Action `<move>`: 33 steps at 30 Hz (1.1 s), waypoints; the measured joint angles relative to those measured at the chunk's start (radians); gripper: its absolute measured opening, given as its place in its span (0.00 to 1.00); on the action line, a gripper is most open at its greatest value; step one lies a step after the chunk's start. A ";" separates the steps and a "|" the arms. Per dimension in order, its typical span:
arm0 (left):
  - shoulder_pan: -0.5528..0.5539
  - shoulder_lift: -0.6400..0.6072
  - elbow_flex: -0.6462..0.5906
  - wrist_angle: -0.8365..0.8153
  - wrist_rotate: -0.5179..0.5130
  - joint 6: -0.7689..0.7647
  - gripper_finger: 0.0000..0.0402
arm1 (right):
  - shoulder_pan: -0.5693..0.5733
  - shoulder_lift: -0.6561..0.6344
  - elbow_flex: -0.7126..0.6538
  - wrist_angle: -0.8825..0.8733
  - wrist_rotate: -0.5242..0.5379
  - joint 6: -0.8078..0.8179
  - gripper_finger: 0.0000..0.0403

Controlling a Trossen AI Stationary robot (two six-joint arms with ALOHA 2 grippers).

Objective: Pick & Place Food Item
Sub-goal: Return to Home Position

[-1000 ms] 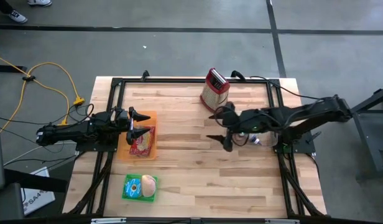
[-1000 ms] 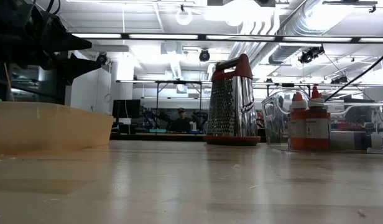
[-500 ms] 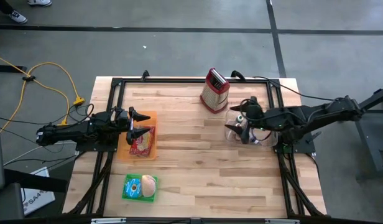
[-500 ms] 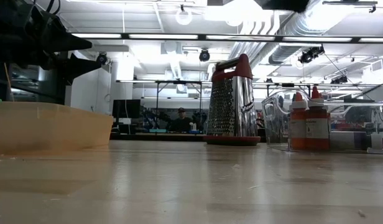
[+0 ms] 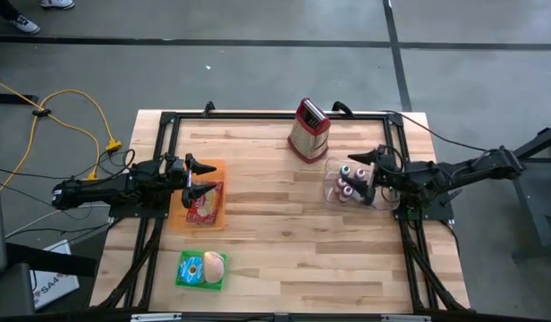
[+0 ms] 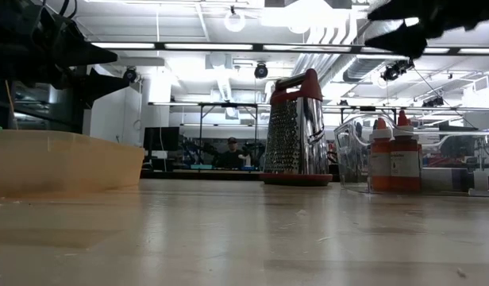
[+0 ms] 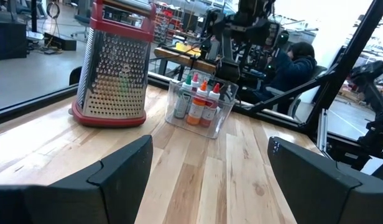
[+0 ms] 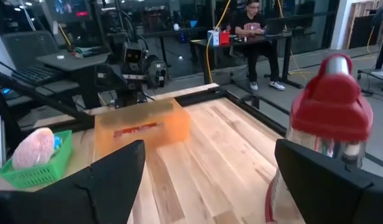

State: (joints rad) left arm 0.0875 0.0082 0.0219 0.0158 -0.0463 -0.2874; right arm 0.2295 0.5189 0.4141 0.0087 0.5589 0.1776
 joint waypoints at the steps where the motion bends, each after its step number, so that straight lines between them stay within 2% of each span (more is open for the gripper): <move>1: 0.000 0.000 0.000 0.000 0.000 0.000 0.77 | 0.000 -0.025 -0.023 0.006 -0.002 0.001 0.86; 8: 0.000 0.000 0.000 0.000 -0.003 0.000 0.77 | 0.000 -0.188 -0.129 0.027 -0.022 0.003 0.86; 22: 0.000 0.000 0.000 0.000 -0.003 0.000 0.77 | 0.000 -0.454 -0.261 0.026 -0.164 0.009 0.86; 26: 0.000 0.000 0.000 0.000 -0.003 0.000 0.77 | 0.000 -0.508 -0.285 0.030 -0.184 0.013 0.86; 33: 0.000 0.000 0.000 0.000 -0.004 0.000 0.77 | 0.000 -0.510 -0.314 0.088 -0.273 0.029 0.86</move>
State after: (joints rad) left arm 0.0875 0.0082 0.0219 0.0158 -0.0498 -0.2874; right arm 0.2295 0.0088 0.0998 0.0965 0.2859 0.2066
